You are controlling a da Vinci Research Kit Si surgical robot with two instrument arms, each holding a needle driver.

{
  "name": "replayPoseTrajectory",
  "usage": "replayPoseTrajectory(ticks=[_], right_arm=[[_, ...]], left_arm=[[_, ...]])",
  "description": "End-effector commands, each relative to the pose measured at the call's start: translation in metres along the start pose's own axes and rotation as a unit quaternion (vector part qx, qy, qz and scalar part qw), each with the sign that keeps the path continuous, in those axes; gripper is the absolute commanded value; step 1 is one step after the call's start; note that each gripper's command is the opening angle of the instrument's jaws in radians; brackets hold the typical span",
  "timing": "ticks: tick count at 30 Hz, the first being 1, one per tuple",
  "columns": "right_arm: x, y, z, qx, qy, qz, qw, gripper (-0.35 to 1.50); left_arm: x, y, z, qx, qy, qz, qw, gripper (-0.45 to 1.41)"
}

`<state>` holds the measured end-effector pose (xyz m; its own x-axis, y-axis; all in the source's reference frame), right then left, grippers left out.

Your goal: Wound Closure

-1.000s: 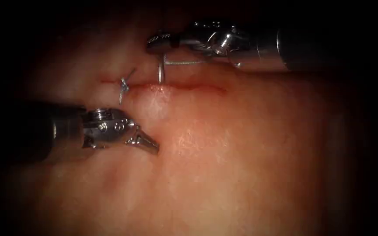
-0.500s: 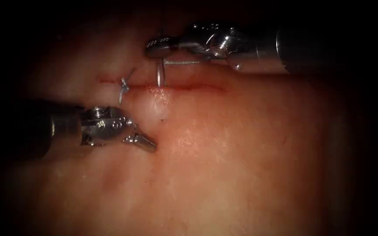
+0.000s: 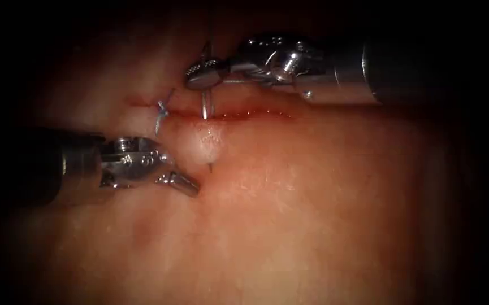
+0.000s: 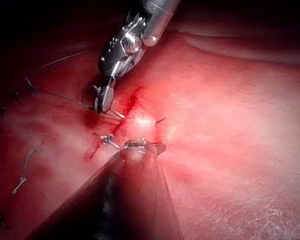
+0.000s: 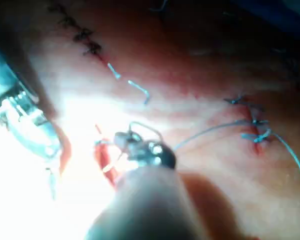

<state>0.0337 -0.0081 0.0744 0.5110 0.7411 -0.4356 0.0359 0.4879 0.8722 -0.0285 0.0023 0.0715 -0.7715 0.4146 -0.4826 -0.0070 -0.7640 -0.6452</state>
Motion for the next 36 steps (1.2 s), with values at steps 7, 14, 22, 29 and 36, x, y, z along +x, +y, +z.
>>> replayPoseTrajectory(ticks=[7, 14, 22, 29, 36], right_arm=[[-0.0004, -0.0005, 0.0016, 0.041, -0.027, 0.065, 0.997, -0.35], [-0.0013, -0.0017, 0.0022, 0.083, -0.045, 0.104, 0.990, -0.35], [-0.0012, -0.0017, 0.0021, 0.046, -0.015, 0.098, 0.994, -0.35], [-0.0002, 0.0013, 0.0013, -0.042, 0.035, -0.040, 0.998, 0.86], [0.0007, 0.0024, 0.0009, -0.098, 0.053, -0.052, 0.992, 1.28]], left_arm=[[0.0001, -0.0007, 0.0004, -0.001, 0.000, 0.002, 1.000, -0.21], [-0.0002, -0.0009, 0.0001, 0.001, 0.000, 0.004, 1.000, -0.23], [-0.0003, -0.0010, 0.0000, 0.002, 0.000, 0.004, 1.000, -0.23], [-0.0003, -0.0009, 0.0000, 0.002, 0.000, 0.004, 1.000, -0.23], [-0.0003, -0.0009, 0.0001, 0.002, 0.000, 0.005, 1.000, -0.23]])
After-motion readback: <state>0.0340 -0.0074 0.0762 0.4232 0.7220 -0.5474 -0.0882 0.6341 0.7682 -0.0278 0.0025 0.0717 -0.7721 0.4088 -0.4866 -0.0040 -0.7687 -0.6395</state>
